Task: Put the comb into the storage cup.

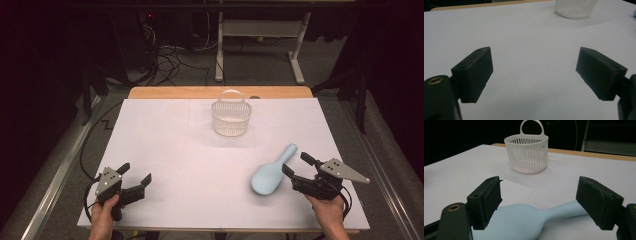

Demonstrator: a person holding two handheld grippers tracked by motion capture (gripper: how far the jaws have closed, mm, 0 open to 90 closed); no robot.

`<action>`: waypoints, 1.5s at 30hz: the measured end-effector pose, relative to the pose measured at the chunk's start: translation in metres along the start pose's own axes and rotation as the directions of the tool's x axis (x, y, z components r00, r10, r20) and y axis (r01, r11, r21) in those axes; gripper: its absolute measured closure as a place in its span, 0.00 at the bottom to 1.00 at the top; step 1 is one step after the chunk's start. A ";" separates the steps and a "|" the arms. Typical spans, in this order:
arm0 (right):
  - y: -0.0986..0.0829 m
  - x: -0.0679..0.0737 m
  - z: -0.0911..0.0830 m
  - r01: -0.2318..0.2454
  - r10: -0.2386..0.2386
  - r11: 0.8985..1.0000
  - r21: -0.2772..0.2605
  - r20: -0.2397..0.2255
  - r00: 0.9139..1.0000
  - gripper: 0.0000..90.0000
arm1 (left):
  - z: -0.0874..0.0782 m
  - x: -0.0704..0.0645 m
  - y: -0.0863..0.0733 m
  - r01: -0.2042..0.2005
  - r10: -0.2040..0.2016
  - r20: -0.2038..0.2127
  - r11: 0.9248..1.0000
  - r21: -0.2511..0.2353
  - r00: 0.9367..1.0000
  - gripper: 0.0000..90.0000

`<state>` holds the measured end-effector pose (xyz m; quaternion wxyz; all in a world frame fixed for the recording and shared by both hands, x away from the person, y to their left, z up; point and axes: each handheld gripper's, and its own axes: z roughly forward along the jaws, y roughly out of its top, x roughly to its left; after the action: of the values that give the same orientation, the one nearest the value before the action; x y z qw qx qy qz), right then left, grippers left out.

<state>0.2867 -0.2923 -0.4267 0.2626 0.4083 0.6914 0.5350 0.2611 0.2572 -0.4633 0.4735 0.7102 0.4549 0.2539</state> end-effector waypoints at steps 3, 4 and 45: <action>0.001 0.000 0.004 0.002 -0.002 1.000 0.000 0.003 1.000 0.23 | 0.000 0.000 0.000 0.000 0.000 0.000 1.000 -0.001 1.000 0.17; 0.001 0.000 0.004 0.002 -0.002 1.000 0.000 0.003 1.000 0.23 | 0.000 0.000 0.000 0.000 0.000 0.000 1.000 -0.001 1.000 0.17; 0.038 -0.002 0.058 -0.004 0.007 0.992 0.123 -0.016 1.000 0.32 | 0.000 0.001 0.000 -0.001 0.001 0.000 1.000 0.002 1.000 0.17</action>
<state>0.3449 -0.2599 -0.4070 0.2297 0.4211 0.7241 0.4956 0.2617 0.2575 -0.4636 0.4728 0.7109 0.4546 0.2539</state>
